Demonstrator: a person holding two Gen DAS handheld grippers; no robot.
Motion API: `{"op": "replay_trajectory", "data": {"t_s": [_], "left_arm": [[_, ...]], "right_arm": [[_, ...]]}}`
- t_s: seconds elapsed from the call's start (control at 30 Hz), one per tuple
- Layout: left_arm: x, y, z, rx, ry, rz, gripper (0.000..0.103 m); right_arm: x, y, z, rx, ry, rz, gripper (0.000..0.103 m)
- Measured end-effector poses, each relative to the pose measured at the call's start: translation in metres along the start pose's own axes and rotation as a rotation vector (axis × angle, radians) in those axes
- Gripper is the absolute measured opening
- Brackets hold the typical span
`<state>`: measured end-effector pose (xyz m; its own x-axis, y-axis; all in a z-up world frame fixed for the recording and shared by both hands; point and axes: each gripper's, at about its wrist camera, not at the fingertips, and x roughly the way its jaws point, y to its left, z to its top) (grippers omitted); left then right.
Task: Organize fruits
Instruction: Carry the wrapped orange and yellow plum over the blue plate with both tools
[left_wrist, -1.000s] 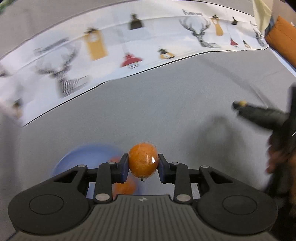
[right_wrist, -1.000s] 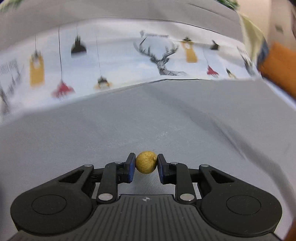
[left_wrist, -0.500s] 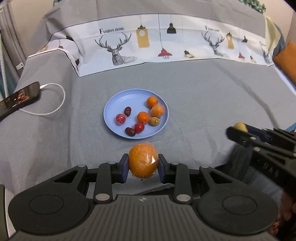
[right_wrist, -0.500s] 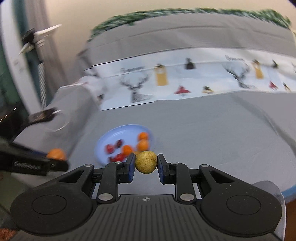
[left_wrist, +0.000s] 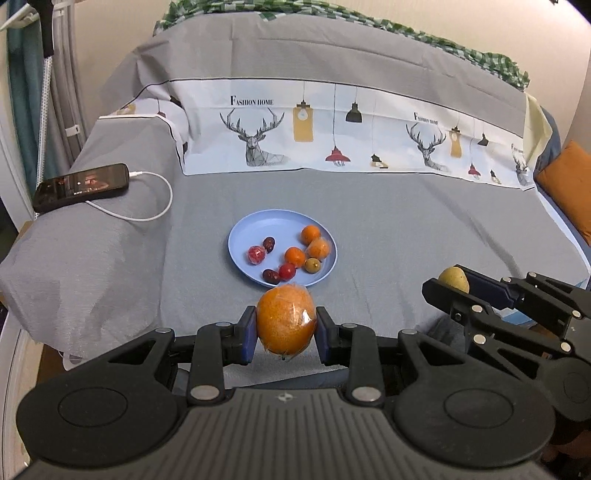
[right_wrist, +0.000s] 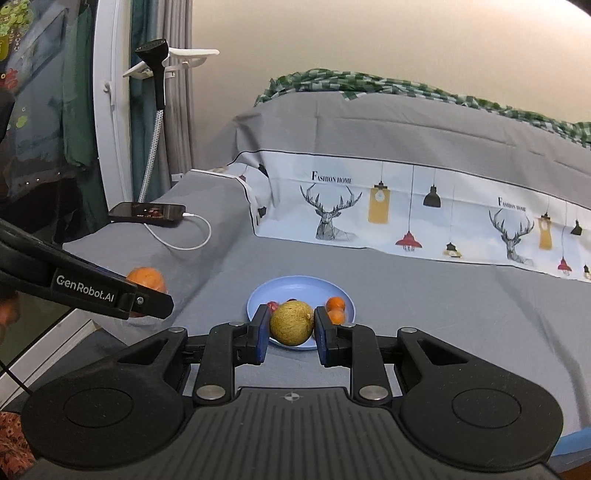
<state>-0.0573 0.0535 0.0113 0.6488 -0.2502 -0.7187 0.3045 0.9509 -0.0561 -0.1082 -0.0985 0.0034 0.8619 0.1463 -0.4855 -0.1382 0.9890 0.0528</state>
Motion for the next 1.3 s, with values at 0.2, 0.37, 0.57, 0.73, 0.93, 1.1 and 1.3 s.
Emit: {"op": "replay_trajectory", "data": {"t_s": [0.2, 0.37, 0.57, 0.73, 0.93, 1.1, 1.3], "left_arm": [[-0.001, 0.003, 0.001, -0.011, -0.010, -0.003, 0.035], [0.006, 0.004, 0.001, -0.012, 0.008, -0.004, 0.035], [0.015, 0.005, 0.002, -0.007, 0.021, 0.001, 0.035], [0.024, 0.008, 0.006, -0.019, 0.040, 0.000, 0.035], [0.036, 0.015, 0.010, -0.033, 0.066, 0.007, 0.035], [0.045, 0.021, 0.017, -0.046, 0.089, 0.013, 0.035], [0.055, 0.029, 0.035, -0.051, 0.080, 0.042, 0.035]], "right_arm": [[-0.001, 0.005, 0.001, -0.008, -0.006, -0.006, 0.026], [0.001, 0.004, -0.003, -0.002, 0.003, -0.003, 0.026], [0.010, 0.001, -0.003, 0.004, 0.024, 0.000, 0.026], [0.019, 0.000, -0.004, 0.006, 0.045, 0.002, 0.026], [0.031, -0.002, -0.005, 0.012, 0.072, 0.004, 0.026], [0.042, -0.003, -0.002, 0.017, 0.087, -0.002, 0.026], [0.059, -0.004, 0.003, 0.022, 0.088, 0.003, 0.026]]}}
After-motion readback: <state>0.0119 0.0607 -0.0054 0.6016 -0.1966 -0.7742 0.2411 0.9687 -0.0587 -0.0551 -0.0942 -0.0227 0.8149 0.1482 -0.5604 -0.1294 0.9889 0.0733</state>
